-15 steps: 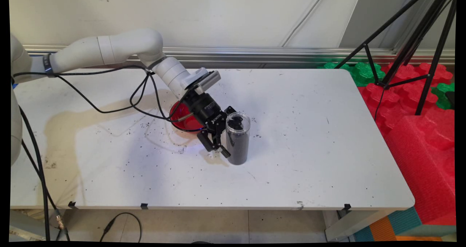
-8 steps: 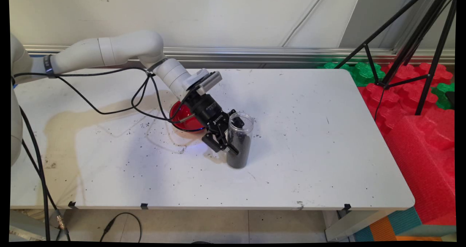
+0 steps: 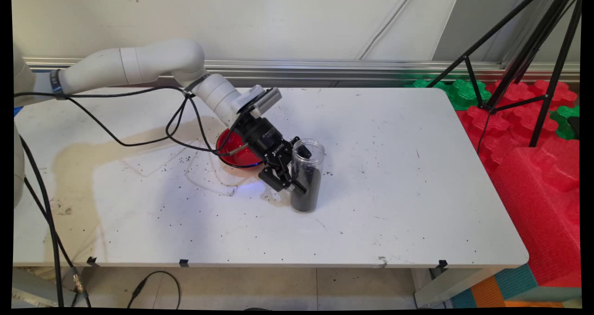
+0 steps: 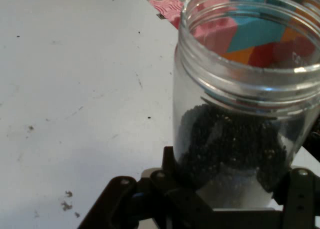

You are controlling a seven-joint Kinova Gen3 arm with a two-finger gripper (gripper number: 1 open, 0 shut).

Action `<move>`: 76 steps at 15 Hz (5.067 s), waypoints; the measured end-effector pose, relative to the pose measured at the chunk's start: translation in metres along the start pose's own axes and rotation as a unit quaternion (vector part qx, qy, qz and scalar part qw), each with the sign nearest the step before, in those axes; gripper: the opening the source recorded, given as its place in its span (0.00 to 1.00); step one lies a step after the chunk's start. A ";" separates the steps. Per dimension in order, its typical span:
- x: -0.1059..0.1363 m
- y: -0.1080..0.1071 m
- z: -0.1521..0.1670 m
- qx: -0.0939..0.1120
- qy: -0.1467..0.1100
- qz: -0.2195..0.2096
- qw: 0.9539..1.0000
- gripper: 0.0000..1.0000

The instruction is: Pour the black seasoning powder in the red bowl

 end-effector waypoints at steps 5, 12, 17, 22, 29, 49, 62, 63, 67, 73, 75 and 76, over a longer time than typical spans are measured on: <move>0.004 0.006 -0.009 0.022 0.004 -0.008 1.000 0.00; 0.014 0.016 -0.025 0.067 0.007 -0.020 0.998 0.00; 0.025 0.022 -0.045 0.110 0.009 -0.030 0.993 0.00; 0.036 0.022 -0.070 0.153 0.015 -0.040 0.987 0.00; 0.047 0.017 -0.106 0.211 0.024 -0.052 0.976 0.00; 0.004 0.009 -0.200 0.355 -0.030 -0.049 0.933 0.00; -0.030 0.016 -0.219 0.390 -0.072 -0.015 0.918 0.00; -0.032 0.016 -0.220 0.392 -0.074 -0.011 0.917 0.00; -0.041 0.021 -0.220 0.396 -0.088 0.016 0.914 0.00; -0.050 0.029 -0.217 0.396 -0.117 0.061 0.909 0.00; -0.052 0.031 -0.214 0.396 -0.128 0.079 0.906 0.00; -0.053 0.033 -0.213 0.396 -0.134 0.089 0.904 0.00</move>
